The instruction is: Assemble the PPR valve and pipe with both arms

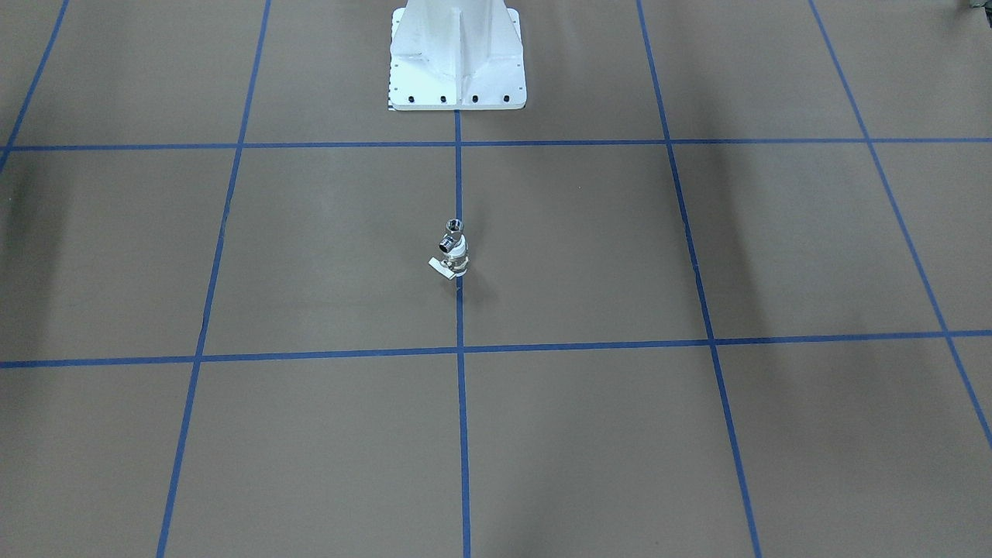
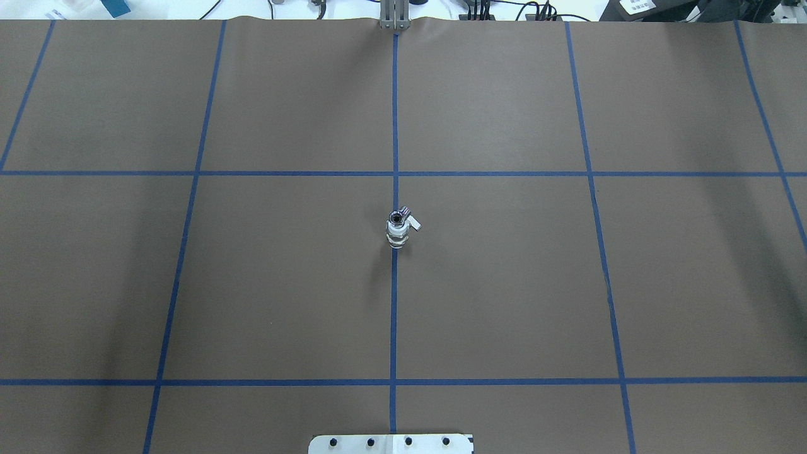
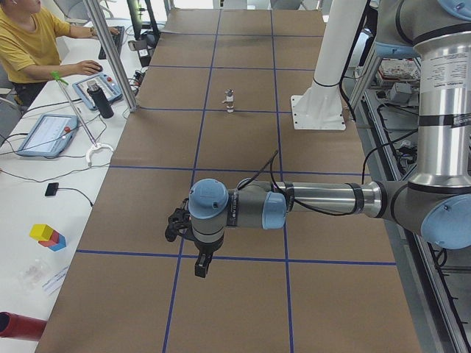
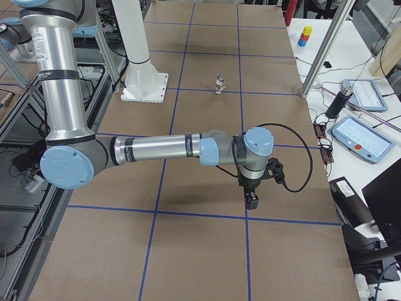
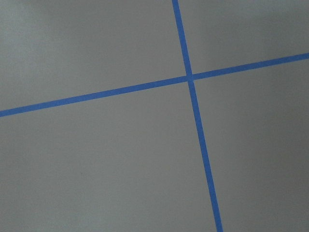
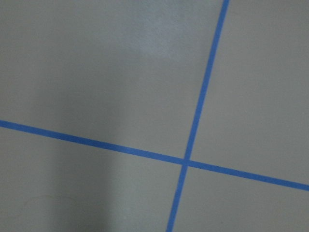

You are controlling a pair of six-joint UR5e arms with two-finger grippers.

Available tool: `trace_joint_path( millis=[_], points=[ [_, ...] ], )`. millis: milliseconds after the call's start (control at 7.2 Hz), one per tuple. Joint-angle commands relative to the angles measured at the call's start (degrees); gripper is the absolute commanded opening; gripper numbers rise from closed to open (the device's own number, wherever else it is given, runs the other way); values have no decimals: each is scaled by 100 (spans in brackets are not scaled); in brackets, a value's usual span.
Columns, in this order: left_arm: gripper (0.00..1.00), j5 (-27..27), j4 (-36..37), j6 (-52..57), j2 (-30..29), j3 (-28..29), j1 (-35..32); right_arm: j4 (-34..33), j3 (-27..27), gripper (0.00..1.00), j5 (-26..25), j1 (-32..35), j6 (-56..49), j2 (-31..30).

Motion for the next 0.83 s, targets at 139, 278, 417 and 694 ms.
trace_joint_path(
  millis=[139,278,417,694],
  points=[
    [100,-4,-45,-489,8,-65,12,-4,-14,99,17,219,-48,-361],
    [100,48,15,-532,0,-136,47,-4,-5,99,43,280,-57,-492],
    [100,49,25,-541,0,-145,117,4,38,99,43,298,-57,-589],
    [100,5,-1,-507,17,-163,153,4,39,99,34,298,-57,-625]
  ],
)
